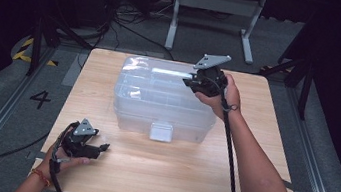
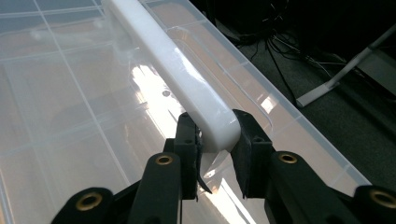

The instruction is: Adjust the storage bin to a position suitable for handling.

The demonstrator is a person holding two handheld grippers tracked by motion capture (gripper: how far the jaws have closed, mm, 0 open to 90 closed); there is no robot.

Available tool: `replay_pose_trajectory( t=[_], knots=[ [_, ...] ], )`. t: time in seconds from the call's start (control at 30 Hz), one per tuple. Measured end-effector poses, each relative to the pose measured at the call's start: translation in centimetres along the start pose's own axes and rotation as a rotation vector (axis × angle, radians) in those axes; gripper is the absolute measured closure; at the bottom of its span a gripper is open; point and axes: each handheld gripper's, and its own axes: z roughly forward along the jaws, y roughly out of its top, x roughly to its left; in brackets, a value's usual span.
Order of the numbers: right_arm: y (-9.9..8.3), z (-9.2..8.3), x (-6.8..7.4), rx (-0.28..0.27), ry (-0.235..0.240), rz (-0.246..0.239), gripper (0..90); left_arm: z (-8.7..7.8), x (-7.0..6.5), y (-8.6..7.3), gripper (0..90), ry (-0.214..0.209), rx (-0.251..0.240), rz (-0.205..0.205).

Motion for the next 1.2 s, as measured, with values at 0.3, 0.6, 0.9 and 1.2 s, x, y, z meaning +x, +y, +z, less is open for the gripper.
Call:
replay_pose_trajectory(
  t=[0.3,0.6,0.9,1.2],
  knots=[
    [0.8,0.0,-0.7,0.024,0.011,0.022,73.6,-1.2,0.3,2.1,36.3,0.026,-0.105,-0.007],
    [1.5,0.0,-1.3,0.048,0.019,0.041,73.2,-2.4,0.3,4.7,43.7,0.027,-0.198,-0.020],
    [1.7,0.1,-1.5,0.048,0.022,0.054,73.1,-3.3,0.4,6.4,44.9,0.025,-0.273,-0.028],
    [2.0,0.1,-1.8,0.046,0.024,0.063,72.8,-2.8,0.4,7.4,48.9,0.003,-0.283,-0.049]
  ],
)
